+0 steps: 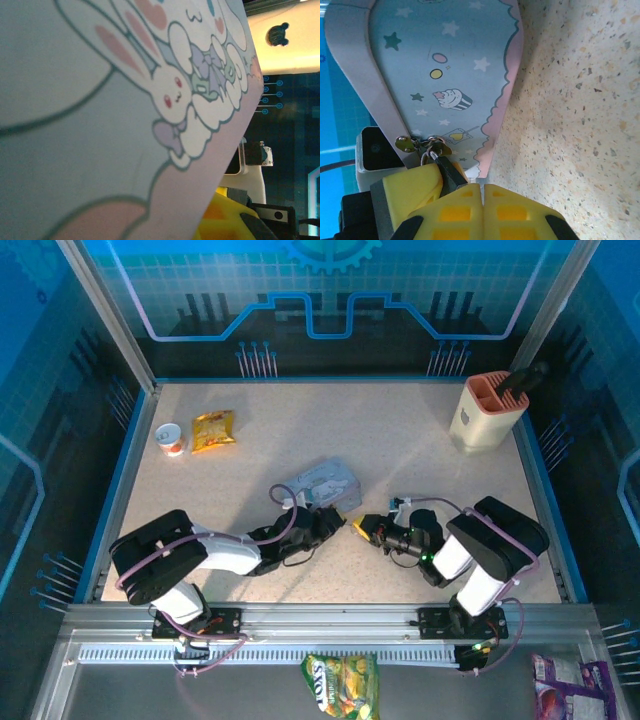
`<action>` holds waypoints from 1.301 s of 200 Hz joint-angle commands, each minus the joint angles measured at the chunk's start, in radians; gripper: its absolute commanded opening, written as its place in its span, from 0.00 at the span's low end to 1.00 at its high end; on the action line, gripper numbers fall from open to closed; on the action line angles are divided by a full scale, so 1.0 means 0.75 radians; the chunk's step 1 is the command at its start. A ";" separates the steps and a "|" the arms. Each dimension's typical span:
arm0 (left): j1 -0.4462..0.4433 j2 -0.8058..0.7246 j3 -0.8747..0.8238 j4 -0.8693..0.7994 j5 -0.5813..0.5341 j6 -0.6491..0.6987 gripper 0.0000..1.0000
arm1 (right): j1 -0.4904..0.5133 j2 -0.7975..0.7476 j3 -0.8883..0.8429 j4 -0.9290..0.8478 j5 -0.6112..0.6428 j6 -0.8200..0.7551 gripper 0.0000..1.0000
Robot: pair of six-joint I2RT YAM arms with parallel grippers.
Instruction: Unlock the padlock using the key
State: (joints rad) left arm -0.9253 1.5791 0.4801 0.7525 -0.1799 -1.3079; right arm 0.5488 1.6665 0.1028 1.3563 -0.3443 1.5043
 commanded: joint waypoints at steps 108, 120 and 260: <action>-0.063 0.017 0.137 0.208 0.174 -0.034 0.00 | 0.249 -0.130 0.014 -0.007 0.156 0.064 0.00; -0.064 0.020 0.139 0.208 0.174 -0.036 0.00 | 0.261 -0.151 0.015 -0.036 0.170 0.061 0.00; -0.166 -0.046 0.162 0.114 0.185 -0.031 0.00 | 0.190 -0.644 0.108 -0.730 0.232 -0.133 0.00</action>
State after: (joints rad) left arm -0.9569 1.5768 0.5213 0.7292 -0.1932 -1.3109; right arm 0.6861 1.2503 0.0902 0.9012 -0.1051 1.4750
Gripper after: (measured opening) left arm 0.138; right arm 0.047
